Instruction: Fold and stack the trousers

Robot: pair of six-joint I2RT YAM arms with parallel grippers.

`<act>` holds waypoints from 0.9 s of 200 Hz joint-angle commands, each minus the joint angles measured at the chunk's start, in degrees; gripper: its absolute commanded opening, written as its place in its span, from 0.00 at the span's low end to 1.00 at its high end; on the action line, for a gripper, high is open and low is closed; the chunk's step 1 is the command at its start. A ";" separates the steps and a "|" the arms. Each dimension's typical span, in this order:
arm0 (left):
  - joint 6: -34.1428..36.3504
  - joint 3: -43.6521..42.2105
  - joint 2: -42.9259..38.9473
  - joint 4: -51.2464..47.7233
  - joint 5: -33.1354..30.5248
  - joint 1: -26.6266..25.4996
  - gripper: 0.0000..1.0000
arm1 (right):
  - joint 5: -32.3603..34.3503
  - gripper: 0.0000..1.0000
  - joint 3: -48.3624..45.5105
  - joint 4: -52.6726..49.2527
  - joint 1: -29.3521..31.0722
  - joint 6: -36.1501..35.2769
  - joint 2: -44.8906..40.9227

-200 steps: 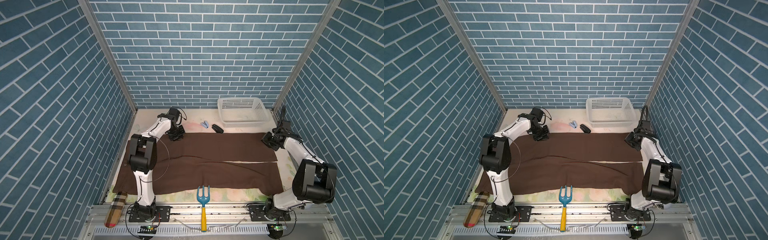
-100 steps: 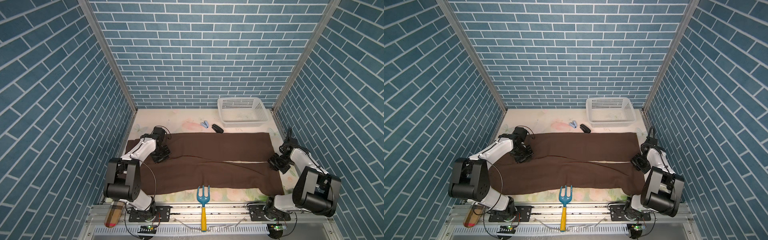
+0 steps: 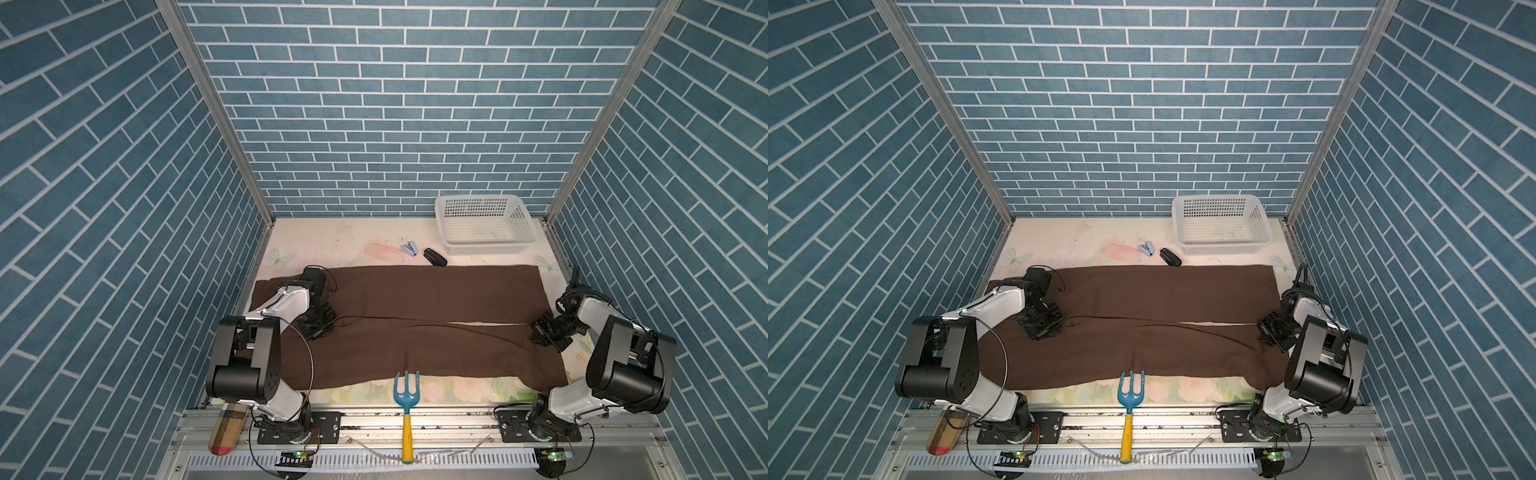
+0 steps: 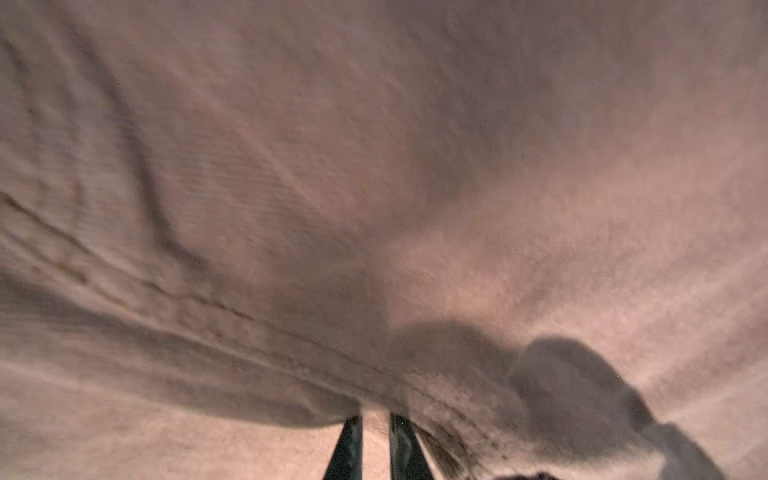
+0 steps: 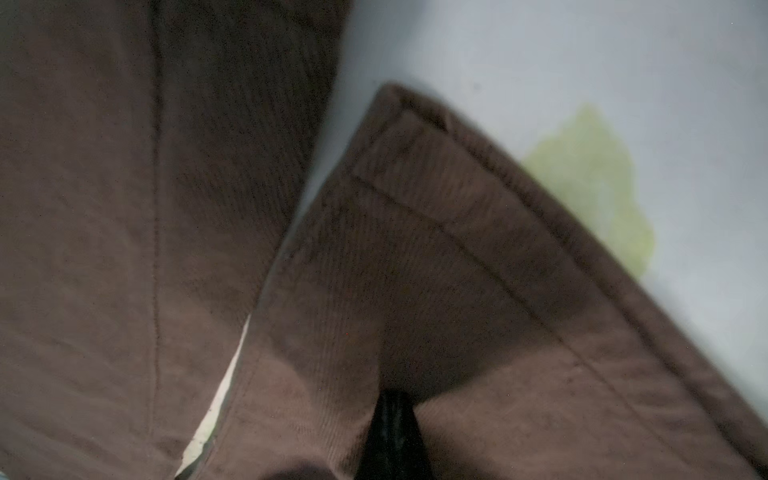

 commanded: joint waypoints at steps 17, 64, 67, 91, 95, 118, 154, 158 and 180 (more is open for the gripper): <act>1.68 1.11 1.55 1.16 -0.77 1.88 0.20 | 2.26 0.00 5.01 9.31 -2.38 3.56 8.61; 3.09 7.02 4.91 4.16 3.09 1.93 0.43 | -0.71 0.00 13.21 16.21 -2.68 7.04 17.98; 3.37 7.46 5.14 4.12 3.09 1.90 0.44 | -0.88 0.00 13.62 16.39 -2.68 7.11 18.52; 5.07 10.74 6.83 2.66 2.83 1.90 0.54 | -1.05 0.00 16.71 16.65 -2.70 7.88 20.79; 5.27 11.13 7.00 2.22 2.77 1.86 0.55 | -0.93 0.00 17.06 16.47 -2.65 8.00 20.84; 5.83 11.78 6.42 0.93 3.26 1.93 0.58 | -1.08 0.00 17.11 16.54 -2.67 7.89 19.03; 4.74 9.25 2.02 -2.48 0.42 1.84 0.42 | -0.55 0.00 13.12 14.17 -1.94 5.63 10.67; 4.53 8.98 1.34 -3.01 -0.17 1.92 0.41 | 0.12 0.00 12.60 13.71 -1.57 5.05 9.52; 3.18 6.92 -2.15 -4.82 -3.32 1.93 0.36 | 3.87 0.00 10.40 10.84 0.81 2.52 3.92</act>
